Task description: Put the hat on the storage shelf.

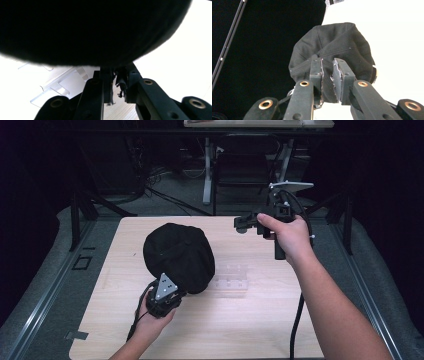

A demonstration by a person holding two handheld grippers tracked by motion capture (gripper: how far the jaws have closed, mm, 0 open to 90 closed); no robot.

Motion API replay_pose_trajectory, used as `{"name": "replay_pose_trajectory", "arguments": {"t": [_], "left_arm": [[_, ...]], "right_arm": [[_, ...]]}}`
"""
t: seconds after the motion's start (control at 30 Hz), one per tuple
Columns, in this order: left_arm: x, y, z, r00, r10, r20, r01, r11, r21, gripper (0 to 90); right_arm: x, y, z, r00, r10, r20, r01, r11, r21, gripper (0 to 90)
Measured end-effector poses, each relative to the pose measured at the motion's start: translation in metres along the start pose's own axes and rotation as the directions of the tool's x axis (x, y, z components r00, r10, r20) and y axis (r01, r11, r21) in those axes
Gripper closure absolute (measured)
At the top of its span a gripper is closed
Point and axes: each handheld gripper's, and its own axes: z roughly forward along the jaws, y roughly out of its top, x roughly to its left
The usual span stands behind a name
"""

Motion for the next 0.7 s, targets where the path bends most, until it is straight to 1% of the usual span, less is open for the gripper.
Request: {"name": "replay_pose_trajectory", "arguments": {"t": [0.07, 0.1, 0.2, 0.23, 0.37, 0.4, 0.47, 0.5, 0.53, 0.57, 0.6, 0.67, 0.7], "left_arm": [[0.001, -0.001, -0.001, 1.0, 0.002, 0.001, -0.002, 1.0, 0.002, 79.2], [0.001, -0.001, -0.001, 1.0, -0.008, 0.001, 0.008, 1.0, 0.001, 76.9], [0.002, -0.003, -0.003, 0.9998, -0.017, 0.008, 0.017, 0.9998, -0.005, 75.6], [0.003, -0.004, -0.005, 0.9996, -0.026, 0.01, 0.026, 0.9996, -0.006, 74.4], [0.008, -0.008, -0.011, 0.999, -0.043, 0.012, 0.043, 0.999, -0.014, 65.6], [0.009, -0.009, -0.013, 0.9989, -0.046, 0.008, 0.046, 0.9988, -0.016, 63.4], [0.014, -0.014, -0.018, 0.9983, -0.058, 0.001, 0.058, 0.9982, -0.011, 58.2], [0.014, -0.014, -0.018, 0.9983, -0.058, 0.001, 0.058, 0.9982, -0.011, 57.2], [0.016, -0.016, -0.021, 0.9981, -0.062, 0.001, 0.062, 0.9981, -0.008, 57.2], [0.017, -0.018, -0.022, 0.9974, -0.072, 0.001, 0.072, 0.9974, -0.011, 55.2], [0.019, -0.02, -0.025, 0.9973, -0.074, 0.0, 0.074, 0.9973, -0.007, 55.2], [0.022, -0.023, -0.028, 0.9967, -0.081, -0.003, 0.081, 0.9967, -0.01, 54.8], [0.024, -0.026, -0.029, 0.9961, -0.088, -0.005, 0.087, 0.996, -0.02, 53.8]], "right_arm": [[-0.001, 0.0, 0.0, 1.0, 0.0, 0.003, 0.0, 1.0, -0.003, 77.4], [-0.003, -0.001, -0.001, 0.9999, 0.002, 0.012, -0.002, 1.0, -0.008, 77.3], [-0.005, -0.002, -0.002, 0.9999, 0.0, 0.016, 0.0, 1.0, -0.002, 77.0], [-0.006, -0.002, -0.002, 0.9998, -0.001, 0.018, 0.001, 1.0, -0.002, 76.9], [-0.008, -0.006, -0.004, 0.9987, -0.012, 0.049, 0.013, 1.0, -0.001, 76.9], [-0.008, -0.007, -0.004, 0.9984, -0.013, 0.054, 0.013, 1.0, -0.008, 76.9], [-0.009, -0.01, -0.007, 0.9955, -0.03, 0.09, 0.031, 0.999, -0.013, 76.8], [-0.009, -0.01, -0.007, 0.9955, -0.03, 0.09, 0.031, 0.999, -0.013, 76.8], [-0.01, -0.012, -0.008, 0.9936, -0.043, 0.104, 0.045, 0.999, -0.015, 76.7], [-0.012, -0.016, -0.009, 0.9896, -0.06, 0.131, 0.063, 0.998, -0.022, 76.5], [-0.012, -0.016, -0.009, 0.9896, -0.06, 0.131, 0.063, 0.998, -0.022, 76.5], [-0.014, -0.021, -0.01, 0.983, -0.082, 0.165, 0.088, 0.996, -0.032, 76.4], [-0.016, -0.024, -0.011, 0.9785, -0.097, 0.182, 0.104, 0.994, -0.028, 76.2]]}}
